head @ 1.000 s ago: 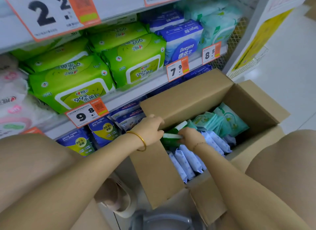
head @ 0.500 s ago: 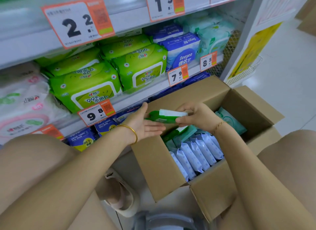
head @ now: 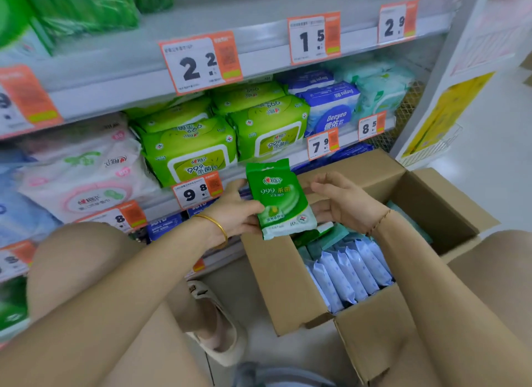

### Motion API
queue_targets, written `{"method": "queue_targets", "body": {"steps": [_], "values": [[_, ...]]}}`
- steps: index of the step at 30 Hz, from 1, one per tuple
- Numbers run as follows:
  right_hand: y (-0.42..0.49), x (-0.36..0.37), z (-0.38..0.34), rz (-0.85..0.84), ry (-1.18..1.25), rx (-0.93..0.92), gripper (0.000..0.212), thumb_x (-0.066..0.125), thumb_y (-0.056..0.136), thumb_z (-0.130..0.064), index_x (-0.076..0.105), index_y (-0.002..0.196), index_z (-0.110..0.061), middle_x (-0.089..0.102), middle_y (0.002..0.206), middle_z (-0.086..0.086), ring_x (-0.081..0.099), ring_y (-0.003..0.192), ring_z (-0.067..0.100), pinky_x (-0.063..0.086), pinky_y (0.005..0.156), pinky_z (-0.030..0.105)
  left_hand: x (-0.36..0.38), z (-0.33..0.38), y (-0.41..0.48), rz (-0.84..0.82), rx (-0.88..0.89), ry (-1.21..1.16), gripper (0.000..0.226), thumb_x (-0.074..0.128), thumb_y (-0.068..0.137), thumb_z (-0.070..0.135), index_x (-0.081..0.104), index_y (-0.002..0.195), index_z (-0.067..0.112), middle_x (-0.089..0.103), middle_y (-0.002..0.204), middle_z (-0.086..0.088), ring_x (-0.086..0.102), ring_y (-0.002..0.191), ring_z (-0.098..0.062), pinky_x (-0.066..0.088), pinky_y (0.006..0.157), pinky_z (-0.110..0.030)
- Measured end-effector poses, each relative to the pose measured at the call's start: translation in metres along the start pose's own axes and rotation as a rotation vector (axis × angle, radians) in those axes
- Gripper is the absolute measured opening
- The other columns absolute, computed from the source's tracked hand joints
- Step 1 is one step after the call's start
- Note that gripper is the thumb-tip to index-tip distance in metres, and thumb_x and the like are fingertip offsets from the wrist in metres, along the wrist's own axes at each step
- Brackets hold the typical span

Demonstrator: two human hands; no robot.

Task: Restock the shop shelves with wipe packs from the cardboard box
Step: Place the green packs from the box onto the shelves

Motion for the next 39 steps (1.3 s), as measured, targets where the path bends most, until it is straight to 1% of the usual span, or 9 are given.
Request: {"method": "queue_targets", "body": {"steps": [3, 8, 12, 15, 19, 24, 27, 31, 39], "values": [[-0.004, 0.031, -0.004, -0.131, -0.118, 0.044, 0.011, 0.048, 0.095, -0.019, 0.056, 0.1, -0.013, 0.071, 0.086, 0.005, 0.07, 0.066, 0.018, 0.06, 0.064, 0.032, -0.009, 0.011, -0.02, -0.01, 0.042, 0.041, 0.072, 0.045, 0.09, -0.009, 0.009, 0.148, 0.016, 0.061, 0.102, -0.012, 0.067, 0.051, -0.005, 0.056, 0.05, -0.024], [-0.018, 0.084, -0.032, -0.31, -0.246, 0.015, 0.024, 0.06, 0.081, -0.018, 0.059, 0.104, -0.017, 0.074, 0.094, 0.003, 0.071, 0.082, 0.021, 0.059, 0.073, 0.035, -0.023, 0.037, -0.066, -0.106, 0.11, 0.192, 0.035, 0.055, 0.082, -0.009, 0.053, 0.108, 0.015, 0.065, 0.09, 0.002, 0.067, 0.068, -0.005, 0.057, 0.063, -0.024], [-0.022, 0.132, -0.089, -0.331, -0.278, -0.132, 0.034, 0.061, 0.078, -0.019, 0.058, 0.111, -0.011, 0.073, 0.097, 0.01, 0.07, 0.079, 0.022, 0.059, 0.071, 0.035, -0.069, 0.077, -0.106, -0.031, 0.229, 0.192, 0.024, 0.05, 0.089, -0.006, 0.051, 0.1, 0.015, 0.065, 0.097, -0.002, 0.068, 0.072, -0.006, 0.058, 0.069, -0.027], [-0.012, 0.176, -0.145, -0.286, -0.349, -0.285, 0.02, 0.058, 0.087, -0.014, 0.063, 0.105, -0.006, 0.074, 0.084, 0.004, 0.07, 0.065, 0.012, 0.06, 0.06, 0.026, -0.116, 0.119, -0.135, 0.1, 0.361, 0.145, 0.022, 0.048, 0.089, -0.006, 0.052, 0.098, 0.013, 0.067, 0.089, -0.002, 0.069, 0.064, -0.004, 0.059, 0.061, -0.022], [0.011, 0.236, -0.211, -0.238, -0.434, -0.431, 0.036, 0.06, 0.089, -0.017, 0.058, 0.113, 0.01, 0.07, 0.096, 0.022, 0.069, 0.069, 0.02, 0.061, 0.063, 0.03, -0.18, 0.172, -0.165, 0.308, 0.517, 0.083, 0.019, 0.047, 0.091, -0.006, 0.053, 0.092, 0.011, 0.071, 0.065, 0.007, 0.067, 0.055, -0.003, 0.057, 0.056, -0.021], [0.041, 0.305, -0.268, -0.236, -0.462, -0.531, 0.025, 0.062, 0.087, -0.005, 0.059, 0.111, 0.004, 0.067, 0.09, 0.012, 0.066, 0.059, 0.01, 0.06, 0.061, 0.029, -0.25, 0.22, -0.179, 0.555, 0.642, 0.121, 0.016, 0.047, 0.092, -0.004, 0.054, 0.099, 0.007, 0.063, 0.087, -0.002, 0.066, 0.055, 0.001, 0.056, 0.054, -0.017], [0.069, 0.33, -0.291, -0.122, -0.46, -0.627, 0.023, 0.067, 0.083, -0.005, 0.06, 0.104, -0.001, 0.066, 0.101, 0.013, 0.068, 0.074, 0.021, 0.059, 0.071, 0.043, -0.291, 0.239, -0.18, 0.744, 0.71, 0.165, 0.027, 0.05, 0.089, -0.006, 0.052, 0.116, -0.002, 0.065, 0.09, -0.007, 0.067, 0.059, -0.001, 0.058, 0.058, -0.021], [0.097, 0.352, -0.294, 0.057, -0.645, -0.703, 0.031, 0.072, 0.079, -0.016, 0.063, 0.107, -0.005, 0.066, 0.108, 0.01, 0.063, 0.099, 0.027, 0.051, 0.089, 0.044, -0.336, 0.234, -0.166, 0.964, 0.657, 0.178, 0.022, 0.059, 0.077, -0.006, 0.062, 0.091, 0.011, 0.065, 0.099, -0.021, 0.067, 0.095, -0.035, 0.054, 0.086, -0.05], [0.118, 0.363, -0.27, 0.129, -0.922, -0.638, 0.031, 0.068, 0.083, -0.013, 0.052, 0.108, -0.004, 0.058, 0.103, 0.011, 0.062, 0.095, 0.031, 0.056, 0.079, 0.046, -0.349, 0.242, -0.156, 1.19, 0.486, 0.602, 0.016, 0.059, 0.082, 0.001, 0.064, 0.098, 0.0, 0.067, 0.102, -0.022, 0.064, 0.095, -0.037, 0.054, 0.085, -0.041]]}}
Point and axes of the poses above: each hand's wrist, its own y-axis towards the middle knuckle, its own x-axis out of the palm, z = x × y, the point moved 10 cm from there along y, towards the middle knuckle
